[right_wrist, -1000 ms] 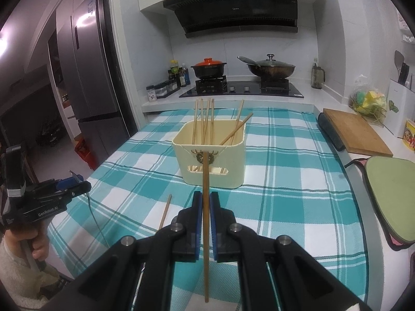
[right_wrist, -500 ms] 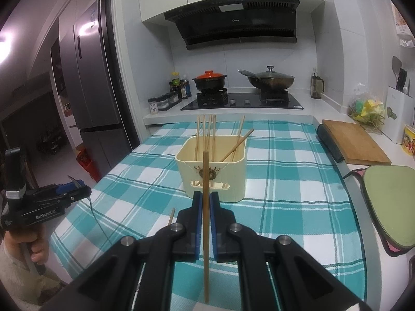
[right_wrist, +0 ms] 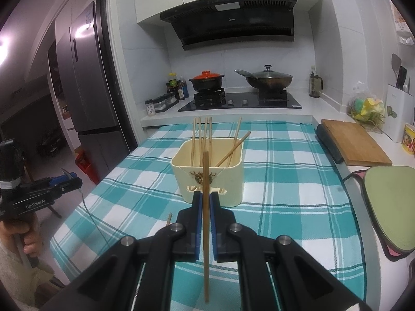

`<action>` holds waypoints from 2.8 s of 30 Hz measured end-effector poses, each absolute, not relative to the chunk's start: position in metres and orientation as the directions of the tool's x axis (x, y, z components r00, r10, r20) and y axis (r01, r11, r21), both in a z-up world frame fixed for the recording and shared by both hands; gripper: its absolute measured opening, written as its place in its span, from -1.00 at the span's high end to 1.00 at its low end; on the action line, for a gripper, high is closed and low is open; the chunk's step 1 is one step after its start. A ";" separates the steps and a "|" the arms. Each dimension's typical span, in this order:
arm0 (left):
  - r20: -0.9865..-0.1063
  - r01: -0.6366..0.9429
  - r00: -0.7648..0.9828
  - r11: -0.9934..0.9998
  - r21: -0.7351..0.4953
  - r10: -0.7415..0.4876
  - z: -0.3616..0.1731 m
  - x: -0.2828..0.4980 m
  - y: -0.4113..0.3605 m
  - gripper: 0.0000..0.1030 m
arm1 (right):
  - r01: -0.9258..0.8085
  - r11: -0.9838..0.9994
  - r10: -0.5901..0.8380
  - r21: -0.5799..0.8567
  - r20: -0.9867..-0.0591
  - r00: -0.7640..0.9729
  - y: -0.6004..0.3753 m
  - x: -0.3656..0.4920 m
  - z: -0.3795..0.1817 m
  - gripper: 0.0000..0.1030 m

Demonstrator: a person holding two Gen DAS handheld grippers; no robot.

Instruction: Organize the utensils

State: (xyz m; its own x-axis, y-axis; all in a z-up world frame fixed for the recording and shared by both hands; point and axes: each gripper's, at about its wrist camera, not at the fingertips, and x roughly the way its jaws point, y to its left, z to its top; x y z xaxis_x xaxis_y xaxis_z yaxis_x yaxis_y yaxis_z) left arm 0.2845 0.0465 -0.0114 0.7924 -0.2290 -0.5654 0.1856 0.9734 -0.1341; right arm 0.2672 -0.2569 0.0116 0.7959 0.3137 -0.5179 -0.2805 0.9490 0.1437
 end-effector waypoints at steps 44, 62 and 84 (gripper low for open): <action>-0.578 0.199 0.781 0.971 -0.130 -0.237 -0.010 0.303 0.050 0.19 | -0.280 0.932 0.360 0.229 -0.519 0.775 -0.266 0.302 0.005 0.89; -0.568 0.215 0.780 0.965 -0.151 -0.263 0.004 0.310 0.055 0.19 | -0.270 0.936 0.349 0.224 -0.519 0.780 -0.271 0.310 0.009 0.89; -0.433 0.310 0.833 0.939 -0.149 -0.344 0.118 0.445 -0.003 0.19 | -0.298 0.942 0.332 0.154 -0.311 0.890 -0.259 0.419 0.120 0.89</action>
